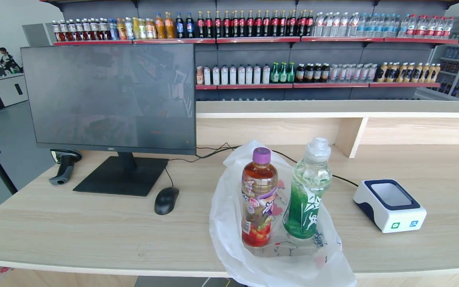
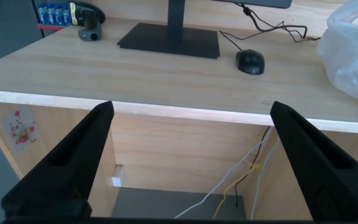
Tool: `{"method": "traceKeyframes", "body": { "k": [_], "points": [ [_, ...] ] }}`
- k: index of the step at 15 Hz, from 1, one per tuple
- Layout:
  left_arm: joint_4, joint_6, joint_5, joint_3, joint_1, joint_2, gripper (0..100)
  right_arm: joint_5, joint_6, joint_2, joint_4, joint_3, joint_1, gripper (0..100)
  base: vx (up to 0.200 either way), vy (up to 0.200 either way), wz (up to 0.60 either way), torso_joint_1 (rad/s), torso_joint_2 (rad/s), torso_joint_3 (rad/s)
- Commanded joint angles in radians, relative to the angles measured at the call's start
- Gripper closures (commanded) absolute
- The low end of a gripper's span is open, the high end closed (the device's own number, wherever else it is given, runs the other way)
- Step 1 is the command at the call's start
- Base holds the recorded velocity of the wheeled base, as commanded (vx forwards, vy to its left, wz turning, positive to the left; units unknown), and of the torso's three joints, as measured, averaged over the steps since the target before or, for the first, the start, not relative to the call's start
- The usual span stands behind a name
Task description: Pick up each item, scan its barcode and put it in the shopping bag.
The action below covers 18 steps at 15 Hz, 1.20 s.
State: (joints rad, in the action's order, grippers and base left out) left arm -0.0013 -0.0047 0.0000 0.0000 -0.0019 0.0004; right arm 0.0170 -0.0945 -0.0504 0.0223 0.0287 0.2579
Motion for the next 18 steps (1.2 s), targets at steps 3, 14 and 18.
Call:
{"method": "traceKeyframes", "body": {
  "k": [3, 14, 18],
  "points": [
    [0.000, -0.003, 0.000, 0.000, 0.000, 0.000, 0, -0.060, 0.002, -0.043, -0.007, -0.003, -0.401, 0, 0.000, 0.000, 0.00, 0.000, 0.00, 0.000],
    [0.000, -0.006, 0.000, 0.000, 0.000, 0.000, 0, -0.077, 0.058, -0.043, -0.025, -0.029, -0.381, 0, 0.000, 0.000, 0.00, 0.000, 0.00, 0.000],
    [0.000, -0.005, 0.000, 0.000, 0.000, 0.000, 0, -0.071, 0.099, -0.043, -0.022, -0.029, -0.381, 0, 0.000, 0.000, 0.00, 0.000, 0.00, 0.000]
  ]
}}
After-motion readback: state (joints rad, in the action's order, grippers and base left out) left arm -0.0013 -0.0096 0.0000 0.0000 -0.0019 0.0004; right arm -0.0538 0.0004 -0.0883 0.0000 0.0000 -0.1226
